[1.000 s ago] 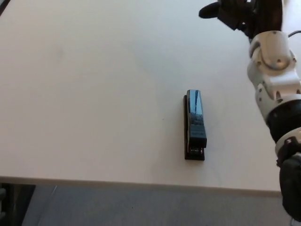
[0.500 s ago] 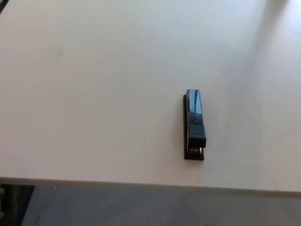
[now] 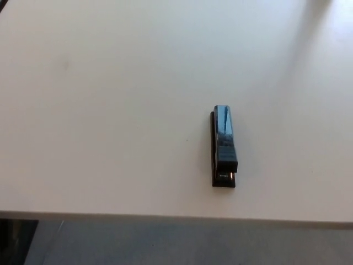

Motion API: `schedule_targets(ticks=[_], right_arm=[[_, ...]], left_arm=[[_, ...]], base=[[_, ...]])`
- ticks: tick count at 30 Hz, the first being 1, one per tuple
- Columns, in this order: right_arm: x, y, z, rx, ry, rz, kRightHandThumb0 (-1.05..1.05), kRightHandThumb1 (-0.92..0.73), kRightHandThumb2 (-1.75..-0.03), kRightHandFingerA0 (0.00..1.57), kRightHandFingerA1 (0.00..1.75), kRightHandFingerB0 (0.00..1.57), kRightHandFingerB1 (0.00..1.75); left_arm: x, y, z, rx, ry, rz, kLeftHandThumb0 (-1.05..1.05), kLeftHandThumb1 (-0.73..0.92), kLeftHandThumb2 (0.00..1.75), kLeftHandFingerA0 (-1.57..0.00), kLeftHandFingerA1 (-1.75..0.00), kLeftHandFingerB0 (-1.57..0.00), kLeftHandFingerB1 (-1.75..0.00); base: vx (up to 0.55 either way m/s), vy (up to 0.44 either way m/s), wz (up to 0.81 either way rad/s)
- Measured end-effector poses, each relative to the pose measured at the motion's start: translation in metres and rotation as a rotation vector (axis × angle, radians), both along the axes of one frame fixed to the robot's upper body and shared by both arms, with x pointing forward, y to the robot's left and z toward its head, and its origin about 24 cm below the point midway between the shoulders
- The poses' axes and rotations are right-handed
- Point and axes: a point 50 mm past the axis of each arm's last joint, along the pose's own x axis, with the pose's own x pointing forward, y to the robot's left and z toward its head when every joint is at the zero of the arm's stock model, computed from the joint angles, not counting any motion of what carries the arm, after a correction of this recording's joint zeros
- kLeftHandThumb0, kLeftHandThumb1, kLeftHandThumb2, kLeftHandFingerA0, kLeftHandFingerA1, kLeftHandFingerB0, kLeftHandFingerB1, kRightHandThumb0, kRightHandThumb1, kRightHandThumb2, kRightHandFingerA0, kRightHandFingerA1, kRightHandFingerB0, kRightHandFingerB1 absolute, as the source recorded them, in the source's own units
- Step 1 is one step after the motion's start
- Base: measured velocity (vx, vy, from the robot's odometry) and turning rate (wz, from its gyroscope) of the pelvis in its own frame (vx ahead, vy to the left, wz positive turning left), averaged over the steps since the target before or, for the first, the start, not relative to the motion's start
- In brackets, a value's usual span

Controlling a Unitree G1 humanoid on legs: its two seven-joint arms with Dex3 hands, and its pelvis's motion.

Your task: The robot uses its right hand to press on the stapler that is in the middle of the desk

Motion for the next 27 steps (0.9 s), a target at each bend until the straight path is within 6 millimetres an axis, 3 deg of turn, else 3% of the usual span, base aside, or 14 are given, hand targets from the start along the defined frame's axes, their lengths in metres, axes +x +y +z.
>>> schedule_targets(ticks=[1, 2, 3, 4, 5, 7, 8, 9, 16, 17, 18, 19, 23, 27], right_arm=[[-0.01, -0.005, -0.012, 0.021, 0.032, -0.026, -0.14, -0.81, -0.63, 1.18, 0.71, 0.64, 0.98], [-0.02, -0.009, -0.023, 0.04, 0.056, -0.051, -0.13, -0.81, -0.63, 1.16, 0.71, 0.63, 1.01], [-0.025, -0.011, -0.027, 0.048, 0.066, -0.06, -0.15, -0.8, -0.61, 1.17, 0.71, 0.67, 1.0], [-0.034, -0.014, -0.04, 0.069, 0.093, -0.081, -0.15, -0.8, -0.61, 1.17, 0.71, 0.67, 1.0], [-0.042, -0.015, -0.049, 0.086, 0.113, -0.097, 0.16, -0.84, -0.64, 1.07, 0.86, 0.73, 0.94], [-0.06, -0.017, -0.073, 0.13, 0.167, -0.136, -0.12, -0.79, -0.63, 1.12, 0.68, 0.74, 0.83], [-0.069, -0.017, -0.088, 0.16, 0.195, -0.156, -0.12, -0.8, -0.62, 1.12, 0.69, 0.73, 0.88], [-0.079, -0.015, -0.102, 0.192, 0.223, -0.174, -0.13, -0.79, -0.61, 1.13, 0.67, 0.75, 0.87], [-0.147, 0.028, -0.217, 0.439, 0.58, -0.264, -0.19, -0.74, -0.62, 1.05, 0.69, 0.73, 0.79], [-0.153, 0.035, -0.228, 0.47, 0.622, -0.267, -0.18, -0.73, -0.63, 1.05, 0.64, 0.76, 0.52], [-0.159, 0.042, -0.237, 0.495, 0.668, -0.267, -0.16, -0.7, -0.61, 1.01, 0.67, 0.72, 0.47], [-0.161, 0.046, -0.243, 0.51, 0.701, -0.263, -0.21, -0.49, -0.55, 0.94, 0.66, 0.71, 0.52], [-0.164, 0.064, -0.263, 0.518, 0.899, -0.176, -0.22, -0.66, -0.61, 0.96, 0.51, 0.62, 0.42], [-0.155, 0.083, -0.277, 0.483, 1.065, -0.033, -0.24, -0.51, -0.55, 0.92, 0.52, 0.62, 0.42]], left_arm=[[-0.001, 0.0, 0.0, 0.0, 0.002, 0.0, -0.75, 0.76, 1.06, -0.05, -0.42, -0.11, -0.32], [-0.001, 0.0, -0.001, 0.0, 0.004, 0.001, -0.75, 0.76, 1.06, -0.04, -0.42, -0.11, -0.31], [-0.002, 0.0, -0.001, 0.0, 0.005, 0.001, -0.72, 0.92, 0.71, -0.12, -0.32, -0.1, -0.22], [-0.003, 0.0, -0.002, -0.001, 0.01, 0.003, -0.72, 0.92, 0.71, -0.12, -0.32, -0.1, -0.22], [-0.004, 0.001, -0.002, -0.001, 0.011, 0.003, -0.74, 0.92, 0.71, -0.12, -0.31, -0.11, -0.21], [-0.006, 0.001, -0.003, -0.001, 0.016, 0.006, -0.72, 0.92, 0.71, -0.12, -0.32, -0.11, -0.22], [-0.007, 0.001, -0.004, -0.001, 0.02, 0.007, -0.71, 0.74, 1.06, -0.07, -0.44, -0.07, -0.34], [-0.008, 0.001, -0.004, -0.001, 0.023, 0.008, -0.73, 0.92, 0.71, -0.13, -0.32, -0.11, -0.23], [-0.018, 0.003, -0.009, -0.003, 0.051, 0.022, -0.72, 0.92, 0.69, -0.11, -0.31, -0.12, -0.22], [-0.019, 0.003, -0.01, -0.003, 0.053, 0.023, -0.71, 0.92, 0.69, -0.12, -0.31, -0.12, -0.23], [-0.02, 0.003, -0.01, -0.003, 0.054, 0.024, -0.7, 0.73, 1.06, -0.03, -0.42, -0.09, -0.35], [-0.02, 0.003, -0.01, -0.003, 0.054, 0.024, -0.73, 0.92, 0.71, -0.12, -0.31, -0.12, -0.23], [-0.02, 0.003, -0.01, -0.003, 0.057, 0.024, -0.71, 0.92, 0.69, -0.11, -0.3, -0.11, -0.22], [-0.02, 0.003, -0.01, -0.004, 0.056, 0.025, -0.71, 0.92, 0.69, -0.12, -0.3, -0.12, -0.22]], base=[[0.0, 0.0, 0.0], [0.0, 0.0, 0.0], [0.0, 0.0, 0.0], [0.0, 0.0, 0.0], [0.0, 0.0, 0.0], [0.0, 0.0, 0.0], [0.0, 0.0, 0.0], [0.0, 0.0, 0.0], [0.0, 0.0, 0.0], [0.0, 0.0, 0.0], [0.0, 0.0, 0.0], [0.0, 0.0, 0.0], [0.0, 0.0, 0.0], [0.0, 0.0, 0.0]])
